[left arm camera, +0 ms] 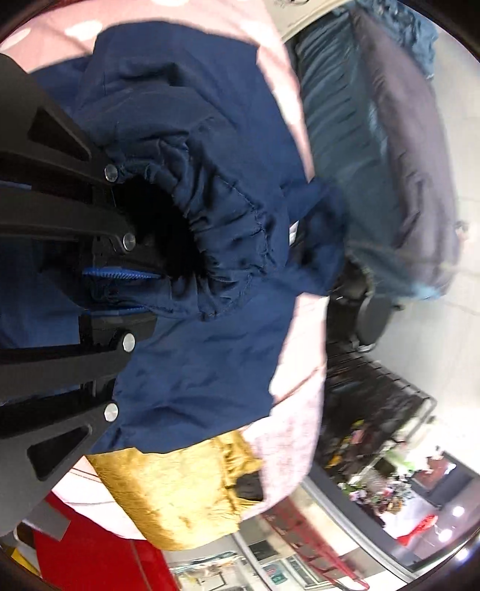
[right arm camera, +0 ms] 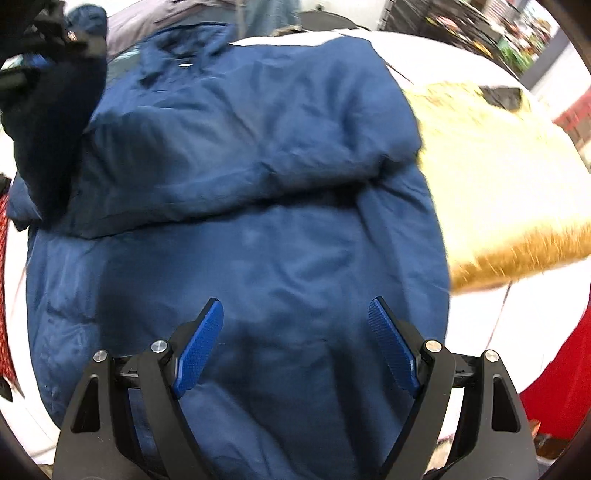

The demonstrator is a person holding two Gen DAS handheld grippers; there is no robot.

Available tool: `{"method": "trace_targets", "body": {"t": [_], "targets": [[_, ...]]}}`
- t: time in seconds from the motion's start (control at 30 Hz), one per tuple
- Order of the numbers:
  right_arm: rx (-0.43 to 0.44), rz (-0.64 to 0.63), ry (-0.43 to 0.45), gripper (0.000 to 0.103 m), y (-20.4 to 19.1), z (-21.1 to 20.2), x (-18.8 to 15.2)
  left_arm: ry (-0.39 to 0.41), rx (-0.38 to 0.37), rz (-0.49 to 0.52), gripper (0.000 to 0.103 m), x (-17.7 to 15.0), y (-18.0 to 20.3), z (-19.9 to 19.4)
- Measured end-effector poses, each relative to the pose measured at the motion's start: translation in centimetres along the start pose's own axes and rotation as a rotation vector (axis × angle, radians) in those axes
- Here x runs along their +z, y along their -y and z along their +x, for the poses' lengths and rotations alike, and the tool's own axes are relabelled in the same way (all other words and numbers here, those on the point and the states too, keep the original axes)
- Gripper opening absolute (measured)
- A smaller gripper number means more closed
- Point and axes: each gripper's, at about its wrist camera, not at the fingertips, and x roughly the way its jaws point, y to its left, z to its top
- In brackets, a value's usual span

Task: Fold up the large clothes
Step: 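Grasp the other sleeve cuff with the left gripper and fold it across the body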

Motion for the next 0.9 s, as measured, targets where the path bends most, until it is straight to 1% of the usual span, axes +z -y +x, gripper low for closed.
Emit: {"method": "trace_targets", "body": {"t": [0.03,0.07,0.1,0.17,0.2,0.23,0.27,0.3,0.33,0.4,0.43,0.47,0.5,0.53,0.57,0.6,0.67,0.7,0.77,0.83,0.9], "targets": [[0.005,0.016,-0.008,0.081,0.5,0.2,0.0,-0.027,0.003,0.001,0.023,0.1,0.5,1.0],[0.012,0.033,-0.017,0.081,0.9,0.4,0.0,-0.044,-0.028,-0.006,0.037,0.1,0.8,1.7],[0.017,0.043,-0.022,0.081,1.2,0.5,0.0,-0.060,-0.065,-0.022,0.061,0.4,0.9,2.1],[0.031,0.058,-0.030,0.081,1.6,0.9,0.2,-0.089,-0.129,-0.056,0.088,0.0,0.9,2.5],[0.036,0.058,-0.032,0.081,1.6,1.0,0.3,-0.075,-0.155,-0.066,0.089,-0.2,1.0,2.1],[0.040,0.056,-0.033,0.081,1.5,1.2,0.6,-0.063,-0.164,-0.063,0.090,-0.2,1.1,1.6],[0.042,0.052,-0.032,0.081,1.4,1.3,0.9,-0.058,-0.176,-0.051,0.095,-0.2,1.1,1.1],[0.045,0.048,-0.032,0.081,1.2,1.4,1.2,-0.063,-0.180,-0.040,0.097,-0.3,1.1,0.7],[0.048,0.043,-0.033,0.081,1.0,1.6,1.5,-0.070,-0.189,-0.028,0.097,-0.5,1.1,0.3],[0.052,0.035,-0.027,0.081,0.4,1.6,2.3,-0.079,-0.234,0.008,0.097,-1.4,1.0,-0.9],[0.054,0.031,-0.020,0.081,0.2,1.5,2.7,-0.077,-0.238,0.026,0.097,-2.0,0.7,-1.5],[0.054,0.026,-0.012,0.081,-0.1,1.4,3.1,-0.067,-0.225,0.040,0.097,-2.5,0.2,-2.2],[0.051,0.020,-0.001,0.081,-0.4,1.2,3.6,-0.039,-0.185,0.055,0.097,-3.4,-0.7,-2.9],[0.053,0.014,0.008,0.081,-0.7,1.1,4.0,-0.013,-0.128,0.059,0.097,-4.0,-1.9,-3.4],[0.059,0.007,0.016,0.081,-1.1,0.9,4.5,0.005,-0.044,0.053,0.097,-4.7,-3.4,-3.6],[0.072,-0.006,0.026,0.081,-1.7,0.7,5.1,0.006,0.033,0.035,0.097,-5.2,-5.1,-3.4],[0.099,-0.043,0.039,0.081,-3.4,0.3,6.5,-0.028,0.155,-0.016,0.095,-5.6,-8.6,-2.7],[0.109,-0.061,0.045,0.081,-4.1,0.3,7.0,-0.038,0.201,-0.040,0.094,-5.6,-10.0,-2.5],[0.147,-0.105,0.060,0.081,-6.1,-0.2,8.2,-0.024,0.271,-0.079,0.093,-5.2,-12.5,-2.6],[0.199,-0.126,0.069,0.081,-8.0,-0.4,9.6,-0.020,0.301,-0.090,0.093,-4.6,-13.8,-2.4],[0.220,-0.144,0.076,0.081,-9.6,-0.1,10.6,-0.020,0.327,-0.067,0.093,-4.1,-14.2,-1.8]]}}
